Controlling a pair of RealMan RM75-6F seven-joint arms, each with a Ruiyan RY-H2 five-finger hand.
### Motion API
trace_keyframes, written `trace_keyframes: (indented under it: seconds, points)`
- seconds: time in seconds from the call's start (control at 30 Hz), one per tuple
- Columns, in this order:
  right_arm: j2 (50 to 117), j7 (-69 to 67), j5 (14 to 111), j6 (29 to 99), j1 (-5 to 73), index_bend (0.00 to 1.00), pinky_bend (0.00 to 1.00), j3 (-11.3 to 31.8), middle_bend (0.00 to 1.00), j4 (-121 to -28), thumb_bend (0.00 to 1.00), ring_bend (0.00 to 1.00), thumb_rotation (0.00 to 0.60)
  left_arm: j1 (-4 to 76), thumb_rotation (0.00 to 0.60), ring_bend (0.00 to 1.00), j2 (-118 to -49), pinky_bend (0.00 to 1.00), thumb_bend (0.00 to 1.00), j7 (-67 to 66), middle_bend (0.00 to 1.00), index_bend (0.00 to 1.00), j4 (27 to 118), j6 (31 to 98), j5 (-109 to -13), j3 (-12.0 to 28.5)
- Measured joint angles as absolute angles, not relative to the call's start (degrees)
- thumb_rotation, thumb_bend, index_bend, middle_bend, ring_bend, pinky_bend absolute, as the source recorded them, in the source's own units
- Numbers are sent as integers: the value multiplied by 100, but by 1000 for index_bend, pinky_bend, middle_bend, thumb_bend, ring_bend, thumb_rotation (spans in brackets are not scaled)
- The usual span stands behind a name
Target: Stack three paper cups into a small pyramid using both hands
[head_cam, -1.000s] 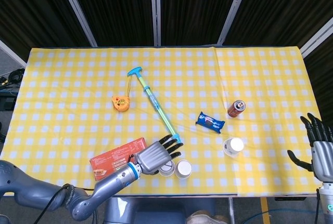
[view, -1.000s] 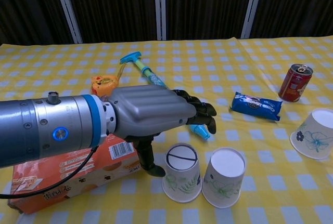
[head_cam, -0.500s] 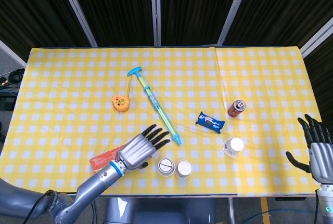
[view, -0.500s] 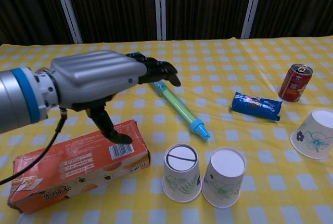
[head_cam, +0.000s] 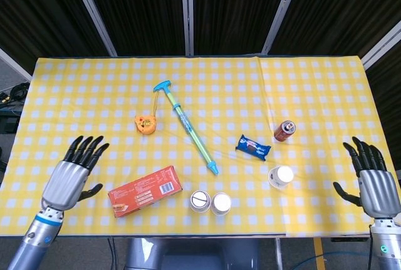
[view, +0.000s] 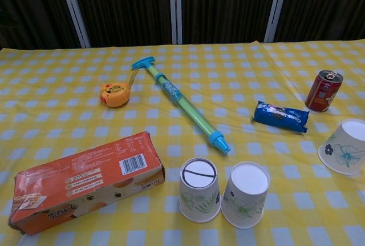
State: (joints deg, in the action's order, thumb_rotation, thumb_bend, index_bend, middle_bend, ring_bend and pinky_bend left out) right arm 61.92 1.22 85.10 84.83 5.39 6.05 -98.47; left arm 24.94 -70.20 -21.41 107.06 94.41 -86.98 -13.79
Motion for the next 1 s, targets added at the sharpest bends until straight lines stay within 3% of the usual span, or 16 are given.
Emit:
trace_keyframes:
  seconds: [0.3, 0.63, 1.0]
  points:
    - [6148, 1122, 8287, 7502, 1196, 215, 0, 747, 0, -10463, 144, 0, 600, 2039, 600, 0, -6707, 0, 152, -1426, 0, 73, 10367, 9586, -9095, -1360]
    - [6247, 2701, 6764, 6101, 2136, 228, 0, 836, 0, -11186, 146, 0, 600, 1828, 600, 0, -6535, 0, 152, -1146, 0, 73, 10346, 9433, -9289, -1114]
    - [6456, 3262, 6094, 5929, 2474, 327, 0, 690, 0, -11199, 146, 0, 600, 1708, 600, 0, -6497, 0, 151, -1073, 0, 73, 10346, 9260, -9455, -961]
